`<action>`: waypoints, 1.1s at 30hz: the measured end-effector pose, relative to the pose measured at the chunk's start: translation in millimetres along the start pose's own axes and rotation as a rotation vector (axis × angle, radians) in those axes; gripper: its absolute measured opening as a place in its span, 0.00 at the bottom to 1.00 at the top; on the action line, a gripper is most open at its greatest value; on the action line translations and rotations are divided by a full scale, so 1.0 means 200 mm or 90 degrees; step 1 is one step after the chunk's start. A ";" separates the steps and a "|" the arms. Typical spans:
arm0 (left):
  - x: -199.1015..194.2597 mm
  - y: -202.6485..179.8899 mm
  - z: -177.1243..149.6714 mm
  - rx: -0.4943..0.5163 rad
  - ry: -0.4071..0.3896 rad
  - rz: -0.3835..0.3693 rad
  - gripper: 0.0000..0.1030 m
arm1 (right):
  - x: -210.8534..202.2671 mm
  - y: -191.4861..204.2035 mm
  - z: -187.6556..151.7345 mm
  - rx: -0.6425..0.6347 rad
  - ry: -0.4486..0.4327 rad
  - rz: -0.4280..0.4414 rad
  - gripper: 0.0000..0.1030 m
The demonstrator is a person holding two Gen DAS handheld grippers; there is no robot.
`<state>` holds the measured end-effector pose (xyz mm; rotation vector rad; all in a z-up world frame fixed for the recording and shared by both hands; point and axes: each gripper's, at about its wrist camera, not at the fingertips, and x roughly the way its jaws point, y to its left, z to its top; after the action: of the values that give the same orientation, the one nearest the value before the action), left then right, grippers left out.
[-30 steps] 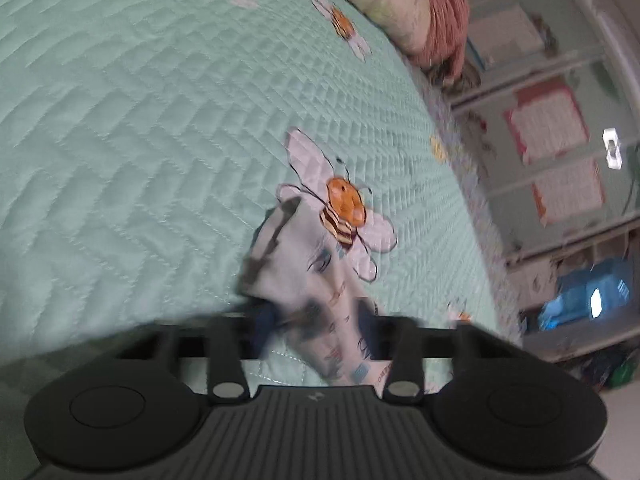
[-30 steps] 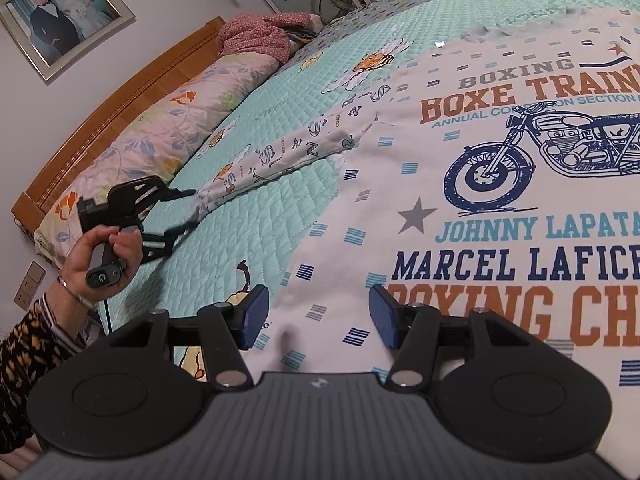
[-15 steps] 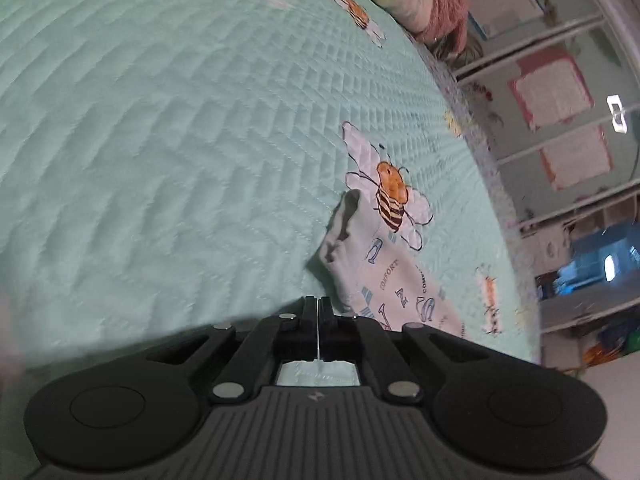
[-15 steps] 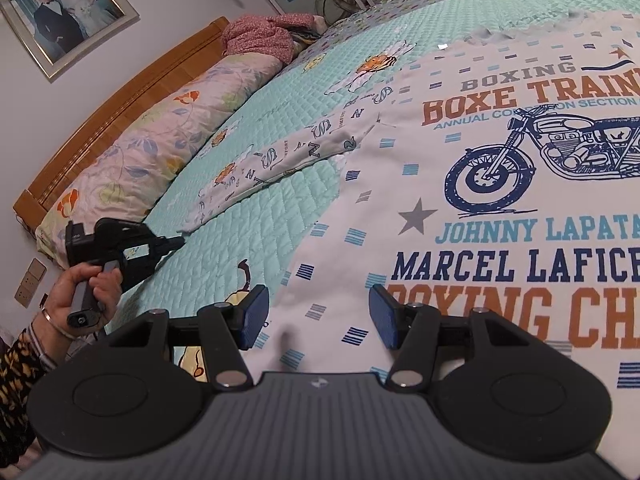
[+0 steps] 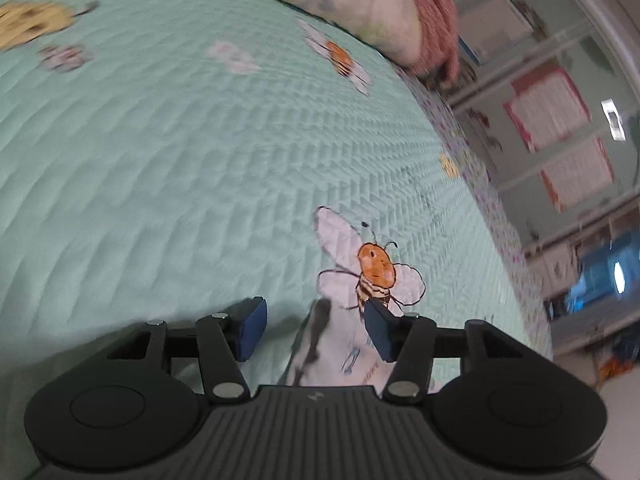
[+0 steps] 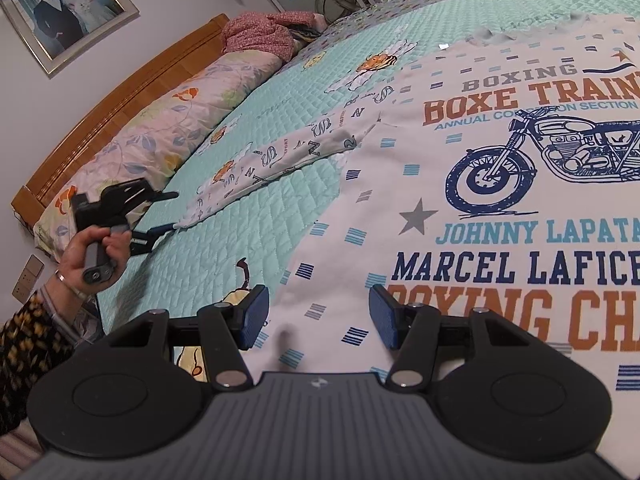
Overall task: Fold clothes
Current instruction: 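Pull the held sleeve straight out from the shirt body, open left gripper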
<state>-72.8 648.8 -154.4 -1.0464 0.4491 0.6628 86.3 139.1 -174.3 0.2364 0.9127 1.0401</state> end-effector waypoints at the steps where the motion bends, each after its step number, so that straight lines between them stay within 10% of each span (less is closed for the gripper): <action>1: 0.03 -0.02 0.02 0.023 0.011 0.003 0.55 | 0.00 0.00 0.00 0.001 0.000 0.000 0.56; 7: 0.14 -0.11 0.06 0.125 0.075 -0.007 0.53 | 0.00 0.00 0.00 -0.001 0.001 -0.001 0.56; 12: 0.18 -0.18 0.01 0.228 0.096 0.011 0.12 | 0.01 0.01 0.00 -0.004 0.002 -0.004 0.56; 18: 0.18 -0.24 -0.01 0.301 0.040 0.090 0.03 | 0.00 0.00 0.01 0.007 0.002 0.001 0.56; 24: 0.20 -0.20 0.02 0.251 0.047 0.116 0.14 | -0.01 -0.01 0.02 0.015 0.008 -0.004 0.56; 28: 0.10 -0.24 -0.01 0.196 -0.035 0.268 0.19 | -0.08 -0.07 0.03 0.061 -0.007 0.004 0.56; 33: 0.00 -0.51 -0.29 0.345 -0.074 0.137 0.43 | -0.36 -0.19 0.04 0.113 -0.104 -0.022 0.56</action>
<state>-4.0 562.1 -115.1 -0.4488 0.6037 0.7340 102.9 61.9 -152.0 0.4471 0.8580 0.8946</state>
